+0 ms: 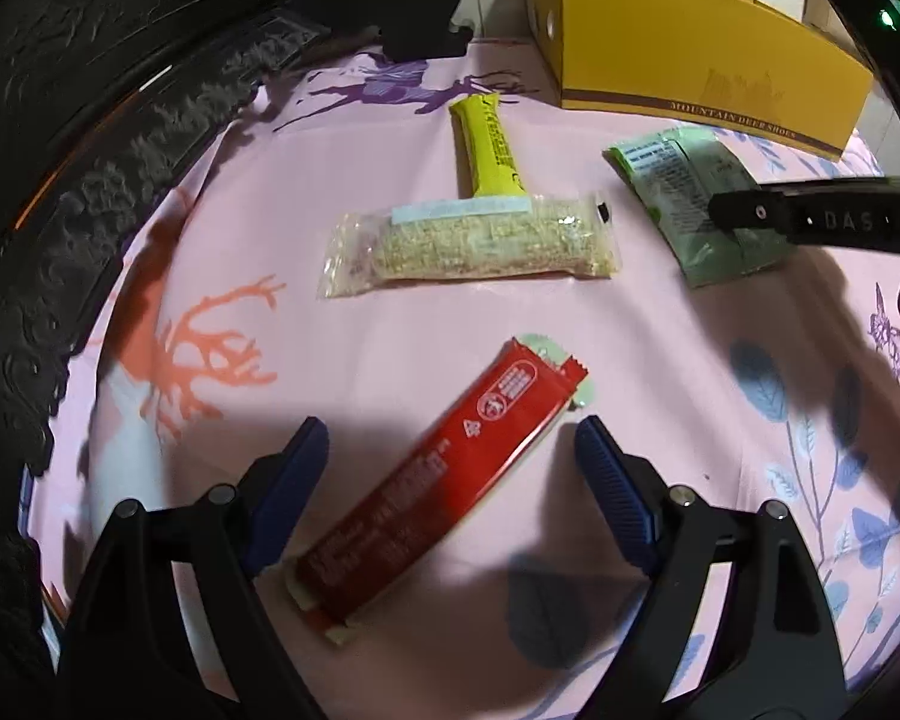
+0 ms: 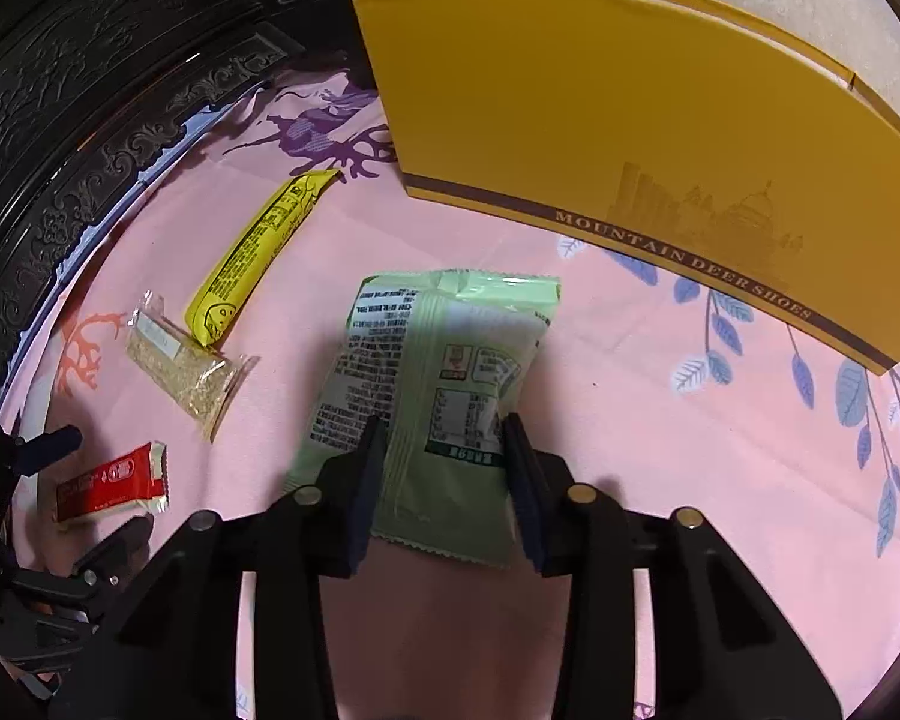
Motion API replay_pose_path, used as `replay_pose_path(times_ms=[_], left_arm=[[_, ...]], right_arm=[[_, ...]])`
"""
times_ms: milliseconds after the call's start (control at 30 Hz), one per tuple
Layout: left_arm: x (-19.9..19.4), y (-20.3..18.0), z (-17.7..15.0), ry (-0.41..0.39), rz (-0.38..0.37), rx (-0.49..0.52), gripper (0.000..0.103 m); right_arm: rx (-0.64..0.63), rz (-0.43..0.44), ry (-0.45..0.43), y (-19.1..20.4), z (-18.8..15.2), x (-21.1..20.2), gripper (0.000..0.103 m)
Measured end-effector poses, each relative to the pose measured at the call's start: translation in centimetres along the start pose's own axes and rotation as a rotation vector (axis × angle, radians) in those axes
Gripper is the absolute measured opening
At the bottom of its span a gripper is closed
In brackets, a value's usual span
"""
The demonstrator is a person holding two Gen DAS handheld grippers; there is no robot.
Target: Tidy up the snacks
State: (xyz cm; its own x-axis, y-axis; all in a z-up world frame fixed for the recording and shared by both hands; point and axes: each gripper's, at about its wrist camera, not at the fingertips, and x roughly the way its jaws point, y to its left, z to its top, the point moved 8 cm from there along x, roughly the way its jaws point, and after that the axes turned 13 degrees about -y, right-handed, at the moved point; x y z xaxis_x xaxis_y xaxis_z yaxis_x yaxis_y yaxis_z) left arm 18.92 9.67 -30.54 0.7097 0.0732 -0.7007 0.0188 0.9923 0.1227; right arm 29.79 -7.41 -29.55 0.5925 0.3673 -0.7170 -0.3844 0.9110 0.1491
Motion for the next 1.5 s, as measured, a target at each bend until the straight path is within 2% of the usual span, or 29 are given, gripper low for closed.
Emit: replay_pose_path(times_ms=[100, 233, 367, 467, 533, 600, 700, 767, 900, 1067, 1167, 1267, 1400, 1433, 1500], left_arm=[[-0.3, -0.3, -0.6, 0.009, -0.034, -0.066, 0.085], [-1.3, -2.7, -1.3, 0.006, -0.086, -0.048, 0.084], [-2.2, -6.7, -1.6, -0.012, -0.154, 0.003, 0.082], [-2.1, -7.5, -1.3, -0.021, -0.148, -0.023, 0.082], [-1.9, -7.6, -1.1, -0.021, -0.139, -0.039, 0.082], [-1.7, -7.6, -1.0, -0.027, -0.125, -0.047, 0.082], [-1.7, -7.6, -1.0, -0.035, -0.110, -0.065, 0.081], [-1.9, -7.4, -1.1, -0.043, -0.100, -0.072, 0.079], [-2.4, -6.8, -1.6, -0.052, -0.081, -0.096, 0.070], [-2.9, -6.8, -2.0, -0.063, -0.055, -0.116, 0.070], [-2.9, -6.8, -2.1, -0.072, -0.047, -0.120, 0.070], [-2.8, -6.7, -2.1, -0.071, -0.043, -0.121, 0.070], [-2.8, -6.7, -2.0, -0.073, -0.043, -0.121, 0.067], [-2.9, -6.7, -2.1, -0.074, -0.046, -0.120, 0.064], [-3.1, -7.2, -2.0, -0.078, -0.059, -0.107, 0.052]], right_arm=[[0.005, -0.006, 0.008, -0.7, -0.6, -0.8, 0.039], [0.029, -0.082, 0.004, -4.7, -2.3, -3.1, 0.039], [0.083, -0.140, 0.014, -8.9, -4.2, -5.5, 0.041], [0.094, -0.190, 0.013, -10.6, -4.4, -7.2, 0.041], [0.081, -0.196, -0.048, -10.2, -3.2, -8.5, 0.042], [0.041, -0.122, -0.116, -7.5, -1.1, -9.3, 0.042], [-0.019, 0.085, -0.103, -1.8, 0.7, -7.6, 0.042], [-0.124, 0.229, -0.094, 3.3, 1.6, -5.4, 0.042], [-0.319, 0.354, -0.072, 9.5, 2.6, -1.7, 0.042], [-0.492, 0.481, -0.025, 14.4, 2.8, 1.6, 0.042], [-0.599, 0.508, 0.005, 16.5, 2.1, 3.0, 0.042], [-0.652, 0.469, 0.052, 16.6, 1.4, 5.0, 0.039], [-0.587, 0.438, 0.057, 13.9, 0.7, 4.5, 0.031], [-0.573, 0.425, 0.058, 13.2, 0.6, 4.2, 0.030], [-0.521, 0.387, 0.061, 10.7, -0.2, 2.9, 0.030]])
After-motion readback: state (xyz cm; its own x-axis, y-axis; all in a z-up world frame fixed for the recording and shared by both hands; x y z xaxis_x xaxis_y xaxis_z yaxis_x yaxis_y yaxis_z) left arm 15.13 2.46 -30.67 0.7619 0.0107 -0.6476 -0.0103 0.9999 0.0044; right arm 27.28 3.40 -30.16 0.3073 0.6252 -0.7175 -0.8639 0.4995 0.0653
